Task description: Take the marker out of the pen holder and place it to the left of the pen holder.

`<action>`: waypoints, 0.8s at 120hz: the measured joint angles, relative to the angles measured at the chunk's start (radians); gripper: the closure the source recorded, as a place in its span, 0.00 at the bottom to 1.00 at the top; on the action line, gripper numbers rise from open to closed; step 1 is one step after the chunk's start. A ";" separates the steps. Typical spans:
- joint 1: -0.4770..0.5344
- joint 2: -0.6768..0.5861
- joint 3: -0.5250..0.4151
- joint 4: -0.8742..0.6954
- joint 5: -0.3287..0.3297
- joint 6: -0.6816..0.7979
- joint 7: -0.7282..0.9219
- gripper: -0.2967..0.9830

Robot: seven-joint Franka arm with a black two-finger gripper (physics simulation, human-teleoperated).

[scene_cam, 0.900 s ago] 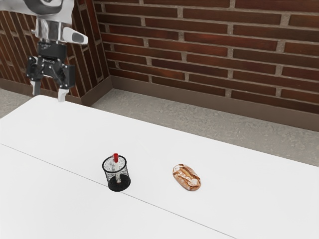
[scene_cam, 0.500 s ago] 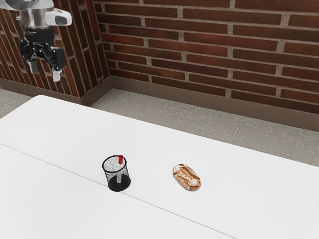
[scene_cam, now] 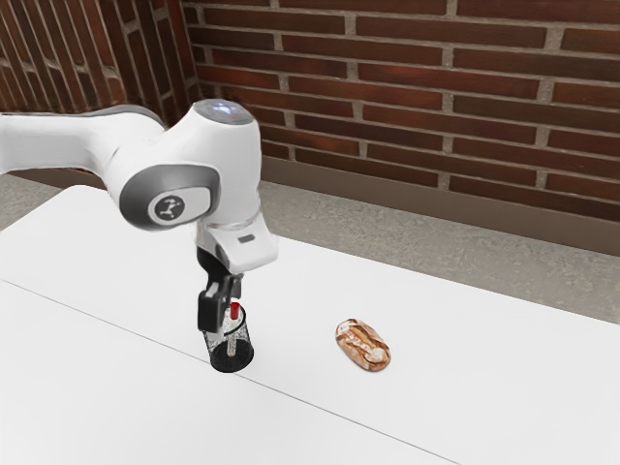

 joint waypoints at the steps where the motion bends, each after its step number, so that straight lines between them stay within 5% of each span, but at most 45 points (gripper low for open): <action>1: 0.000 0.000 0.001 -0.006 0.000 0.008 0.006 0.23; 21: -0.019 0.033 0.000 0.010 0.007 0.126 0.121 0.23; 54: -0.007 0.281 0.005 0.118 0.014 0.318 0.302 0.24; 96: 0.140 0.324 0.007 0.057 0.018 0.314 0.434 0.36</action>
